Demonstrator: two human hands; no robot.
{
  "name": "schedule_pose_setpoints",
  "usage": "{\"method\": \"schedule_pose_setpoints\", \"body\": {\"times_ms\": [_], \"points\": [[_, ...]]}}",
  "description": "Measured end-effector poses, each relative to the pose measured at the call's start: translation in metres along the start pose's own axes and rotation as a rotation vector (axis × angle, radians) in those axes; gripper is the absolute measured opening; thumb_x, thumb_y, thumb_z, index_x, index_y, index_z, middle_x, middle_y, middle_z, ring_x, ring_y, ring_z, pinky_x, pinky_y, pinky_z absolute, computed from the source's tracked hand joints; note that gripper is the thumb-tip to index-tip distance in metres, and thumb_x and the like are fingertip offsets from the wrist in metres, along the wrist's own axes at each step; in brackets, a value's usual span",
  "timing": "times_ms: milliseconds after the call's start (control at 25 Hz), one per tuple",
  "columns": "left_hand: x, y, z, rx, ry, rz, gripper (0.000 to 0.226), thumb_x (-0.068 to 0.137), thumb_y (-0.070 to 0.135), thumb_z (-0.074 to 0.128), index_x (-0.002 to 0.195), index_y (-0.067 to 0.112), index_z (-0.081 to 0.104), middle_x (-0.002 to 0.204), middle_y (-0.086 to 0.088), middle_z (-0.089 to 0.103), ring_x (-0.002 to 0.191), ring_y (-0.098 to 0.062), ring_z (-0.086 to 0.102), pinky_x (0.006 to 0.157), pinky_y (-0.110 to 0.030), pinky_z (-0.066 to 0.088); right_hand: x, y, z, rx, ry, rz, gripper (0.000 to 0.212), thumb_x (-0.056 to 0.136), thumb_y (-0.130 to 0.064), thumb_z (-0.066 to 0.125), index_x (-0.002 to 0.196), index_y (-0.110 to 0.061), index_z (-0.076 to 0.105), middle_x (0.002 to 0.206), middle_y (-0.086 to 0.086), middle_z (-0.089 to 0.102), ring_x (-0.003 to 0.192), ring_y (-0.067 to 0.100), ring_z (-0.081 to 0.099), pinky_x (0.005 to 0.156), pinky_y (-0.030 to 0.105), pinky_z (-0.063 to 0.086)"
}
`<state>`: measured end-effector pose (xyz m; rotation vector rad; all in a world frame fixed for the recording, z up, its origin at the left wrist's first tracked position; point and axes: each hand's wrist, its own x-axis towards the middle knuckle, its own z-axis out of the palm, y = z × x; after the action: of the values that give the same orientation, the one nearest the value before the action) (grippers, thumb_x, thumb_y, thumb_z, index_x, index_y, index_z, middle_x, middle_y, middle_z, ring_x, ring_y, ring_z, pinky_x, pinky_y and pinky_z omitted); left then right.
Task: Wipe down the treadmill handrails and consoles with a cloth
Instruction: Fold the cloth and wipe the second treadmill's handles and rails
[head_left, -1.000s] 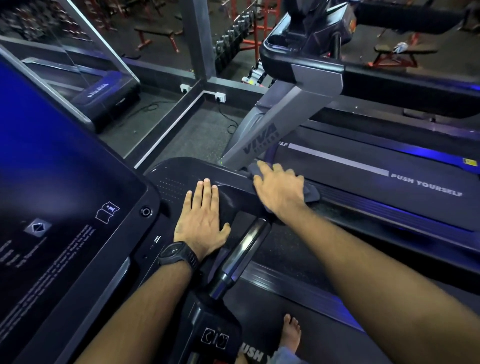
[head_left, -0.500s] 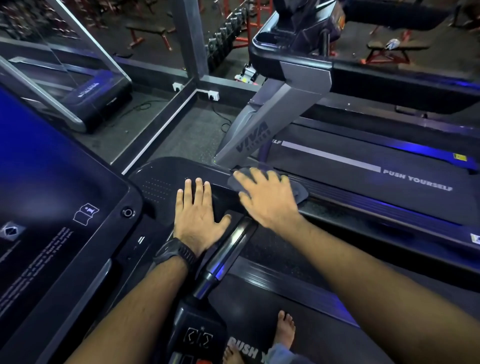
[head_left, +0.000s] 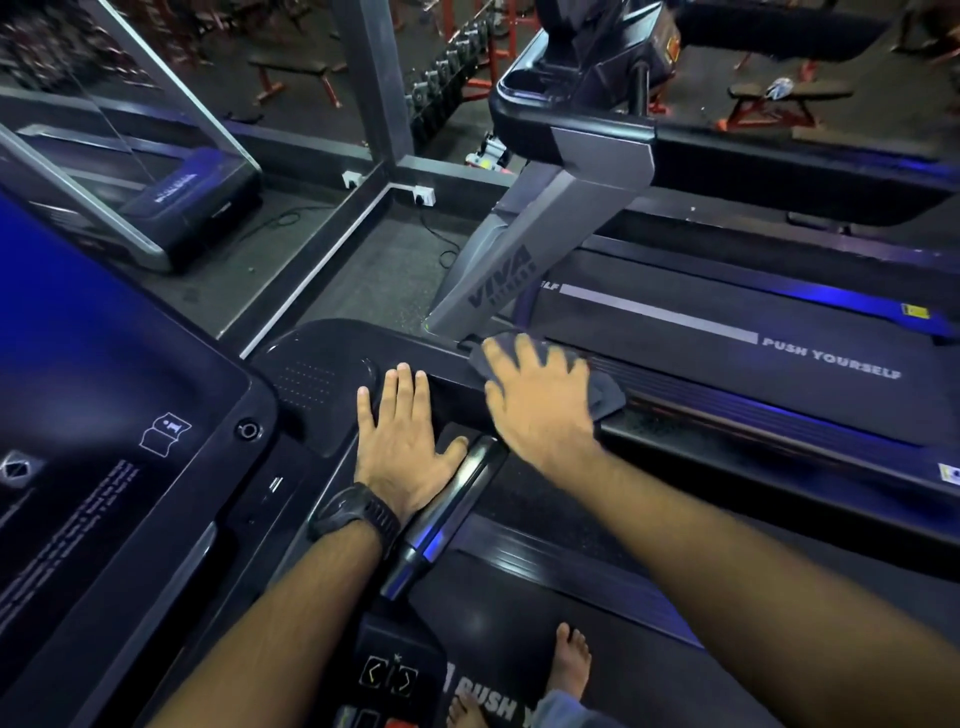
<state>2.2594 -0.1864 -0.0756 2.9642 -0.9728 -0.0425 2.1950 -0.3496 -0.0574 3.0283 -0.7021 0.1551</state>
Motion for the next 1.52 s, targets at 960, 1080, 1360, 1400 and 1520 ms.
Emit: {"method": "schedule_pose_setpoints", "body": {"times_ms": [960,1080,1360,1400,1520], "points": [[-0.001,0.042,-0.011,-0.045,-0.033,0.029,0.113,0.068,0.073,0.009,0.156,0.002,0.005,0.165,-0.015,0.004,0.153,-0.026,0.002,0.122,-0.046,0.003,-0.020,0.025,-0.001,-0.127,0.087,-0.306,0.063,0.091,-0.049,0.047,0.150,-0.031,0.037,0.158,0.011,0.036,0.124,0.040,0.054,0.092,0.051,0.043],[0.001,0.050,-0.010,-0.067,-0.071,0.007,0.105,0.081,0.069,0.028,0.156,0.002,-0.002,0.165,-0.016,-0.004,0.153,-0.027,-0.004,0.124,-0.045,0.005,0.013,0.046,-0.017,0.072,-0.057,-0.075,0.061,0.093,-0.050,0.041,0.152,-0.040,0.030,0.151,0.000,0.046,0.121,0.033,0.056,0.094,0.052,0.041],[-0.002,0.056,-0.014,0.013,-0.067,0.124,0.093,0.092,0.054,0.038,0.155,0.001,-0.004,0.164,-0.018,-0.005,0.152,-0.028,-0.006,0.124,-0.045,0.003,0.005,0.063,-0.011,0.088,-0.070,-0.082,0.056,0.098,-0.049,0.037,0.152,-0.040,0.026,0.148,0.001,0.047,0.120,0.033,0.056,0.090,0.048,0.049],[-0.002,0.057,-0.014,0.008,-0.072,0.131,0.093,0.091,0.054,0.038,0.155,0.001,-0.003,0.164,-0.018,-0.005,0.152,-0.028,-0.007,0.124,-0.045,0.004,0.010,0.061,-0.016,0.133,-0.140,0.052,0.055,0.098,-0.047,0.036,0.152,-0.039,0.027,0.146,0.002,0.048,0.119,0.033,0.056,0.091,0.047,0.048],[-0.002,0.057,-0.014,0.020,-0.087,0.132,0.093,0.092,0.055,0.038,0.155,0.001,-0.005,0.164,-0.019,-0.006,0.152,-0.028,-0.008,0.124,-0.045,0.004,-0.019,0.043,-0.002,-0.054,0.015,-0.145,0.060,0.096,-0.049,0.041,0.154,-0.036,0.028,0.154,0.005,0.041,0.126,0.036,0.050,0.092,0.052,0.045]]}}
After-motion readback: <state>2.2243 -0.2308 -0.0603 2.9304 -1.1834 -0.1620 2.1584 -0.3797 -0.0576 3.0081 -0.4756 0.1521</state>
